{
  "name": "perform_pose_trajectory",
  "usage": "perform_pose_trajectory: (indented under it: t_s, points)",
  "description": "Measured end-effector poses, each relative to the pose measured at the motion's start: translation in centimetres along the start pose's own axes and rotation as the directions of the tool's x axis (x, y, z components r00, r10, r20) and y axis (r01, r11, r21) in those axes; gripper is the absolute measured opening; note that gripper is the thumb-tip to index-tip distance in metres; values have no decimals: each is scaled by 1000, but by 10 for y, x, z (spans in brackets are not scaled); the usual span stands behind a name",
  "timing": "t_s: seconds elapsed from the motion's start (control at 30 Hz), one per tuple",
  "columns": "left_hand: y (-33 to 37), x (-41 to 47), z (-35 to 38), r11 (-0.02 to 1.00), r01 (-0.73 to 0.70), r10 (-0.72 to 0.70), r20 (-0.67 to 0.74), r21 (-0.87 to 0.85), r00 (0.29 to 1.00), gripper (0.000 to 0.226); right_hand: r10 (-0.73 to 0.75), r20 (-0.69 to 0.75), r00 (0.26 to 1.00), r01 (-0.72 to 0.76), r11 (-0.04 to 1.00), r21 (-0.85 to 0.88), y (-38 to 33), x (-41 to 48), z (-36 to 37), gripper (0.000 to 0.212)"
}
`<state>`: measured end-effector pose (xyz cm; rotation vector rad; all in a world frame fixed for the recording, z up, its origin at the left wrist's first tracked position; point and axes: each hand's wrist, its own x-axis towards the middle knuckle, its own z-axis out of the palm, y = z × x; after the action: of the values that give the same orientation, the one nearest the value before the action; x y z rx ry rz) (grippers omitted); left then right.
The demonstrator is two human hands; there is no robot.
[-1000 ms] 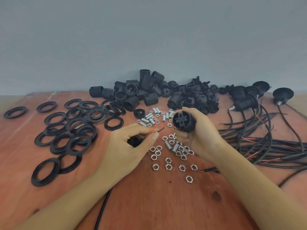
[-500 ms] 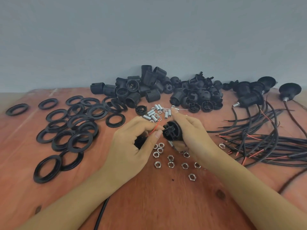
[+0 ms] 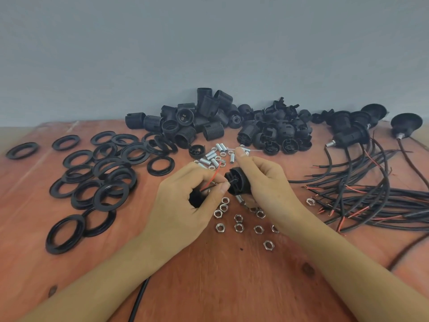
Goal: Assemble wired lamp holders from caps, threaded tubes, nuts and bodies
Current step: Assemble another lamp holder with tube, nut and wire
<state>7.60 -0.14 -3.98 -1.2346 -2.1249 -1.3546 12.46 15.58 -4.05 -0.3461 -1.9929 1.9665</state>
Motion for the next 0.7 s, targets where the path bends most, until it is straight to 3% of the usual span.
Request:
perform_pose_trajectory:
  t_s: [0.13,0.37,0.53,0.7]
  points:
    - [-1,1,0,1000,30,-30,-40,-4,999,6,-18,-6,1000,18,1000,-12,-2,-1,-3,34]
    - [-5,4,-2,992,109,-112,-34,-66,993,7,-242,178,954,264,958,-114,-5,-8,0,16]
    - [-3,3,-2,980,139,-136,30,-143,990,8,-214,208,954,246,958,-145,-4,-9,0,18]
    - [-6,8,-4,843,327,-291,150,-426,945,13,-142,266,954,127,989,72,-2,-7,0,20]
